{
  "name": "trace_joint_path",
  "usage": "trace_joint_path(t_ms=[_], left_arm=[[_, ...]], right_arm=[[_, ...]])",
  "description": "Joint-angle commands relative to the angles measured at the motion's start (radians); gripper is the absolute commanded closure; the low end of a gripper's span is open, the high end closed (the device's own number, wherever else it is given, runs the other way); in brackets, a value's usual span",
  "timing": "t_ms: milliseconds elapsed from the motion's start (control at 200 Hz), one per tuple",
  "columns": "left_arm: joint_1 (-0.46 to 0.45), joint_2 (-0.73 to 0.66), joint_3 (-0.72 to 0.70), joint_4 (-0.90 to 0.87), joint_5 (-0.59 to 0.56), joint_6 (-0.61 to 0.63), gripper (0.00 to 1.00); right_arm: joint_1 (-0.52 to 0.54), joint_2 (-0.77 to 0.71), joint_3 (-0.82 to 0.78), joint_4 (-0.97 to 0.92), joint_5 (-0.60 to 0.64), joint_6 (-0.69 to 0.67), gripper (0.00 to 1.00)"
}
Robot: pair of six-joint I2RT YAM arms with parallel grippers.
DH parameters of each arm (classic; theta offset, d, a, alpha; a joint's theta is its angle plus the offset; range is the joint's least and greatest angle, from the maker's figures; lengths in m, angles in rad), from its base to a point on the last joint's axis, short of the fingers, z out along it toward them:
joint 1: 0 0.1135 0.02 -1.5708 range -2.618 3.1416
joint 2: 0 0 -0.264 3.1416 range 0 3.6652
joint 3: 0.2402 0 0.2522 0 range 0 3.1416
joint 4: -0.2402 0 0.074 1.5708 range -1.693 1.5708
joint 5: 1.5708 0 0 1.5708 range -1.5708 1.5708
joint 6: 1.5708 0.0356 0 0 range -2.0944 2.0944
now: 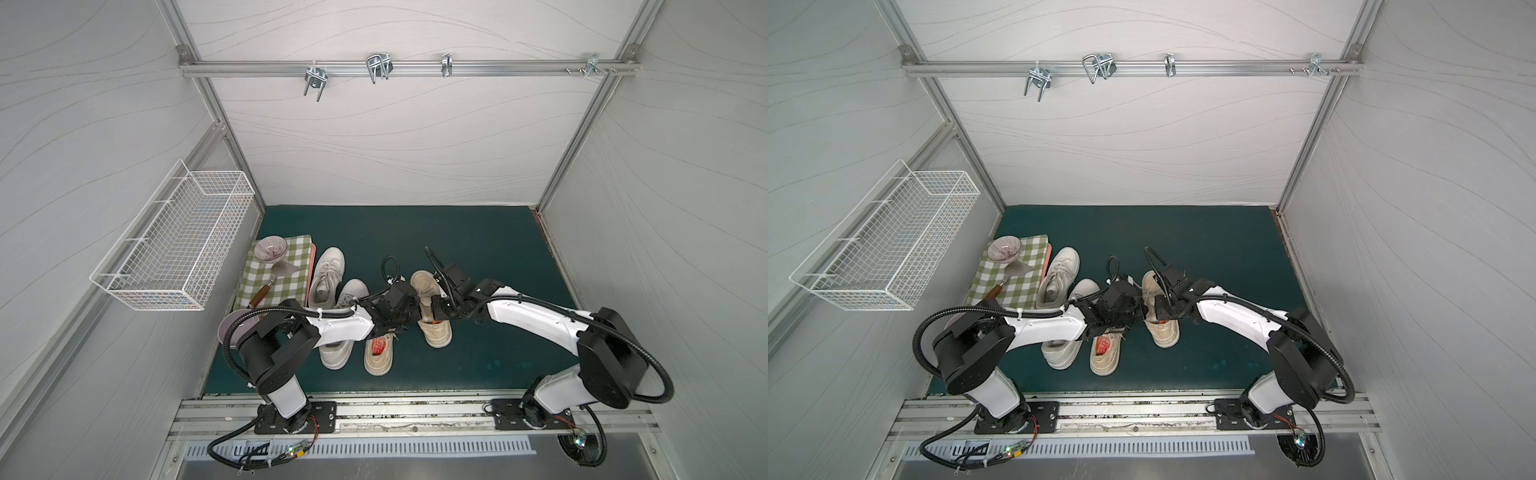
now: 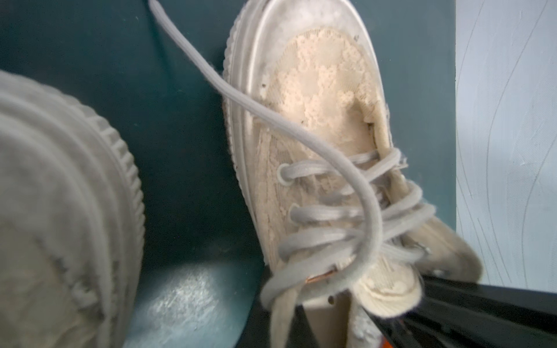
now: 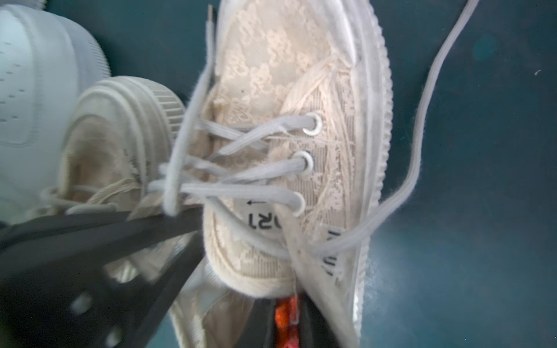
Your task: Remove the insole from the shoe
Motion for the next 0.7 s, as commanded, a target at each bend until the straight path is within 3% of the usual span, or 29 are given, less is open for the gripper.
trace_joint_path(t_ms=[0,240,400,530,695], left_arm=[[0.019,0.027,0.025,-0.123,-0.121,0.010,1.00],[0.014,0.037,0.054,-0.146,-0.129,0.040,1.00],[0.000,0.071,0.084,-0.035,0.030,0.098,1.00],[-0.027,0.106,0.127,-0.023,0.106,0.114,0.79],[-0.033,0.152,0.149,-0.042,0.125,0.094,0.61]], right_arm=[[-0.031,-0.091,-0.011,-0.040,-0.016,0.017,1.00],[-0.077,-0.159,-0.075,0.033,-0.086,0.038,1.00],[-0.069,-0.124,-0.074,0.069,-0.083,0.042,1.00],[-0.058,-0.081,-0.063,0.093,-0.063,0.046,1.00],[-0.037,-0.079,-0.067,0.133,-0.064,0.052,1.00]])
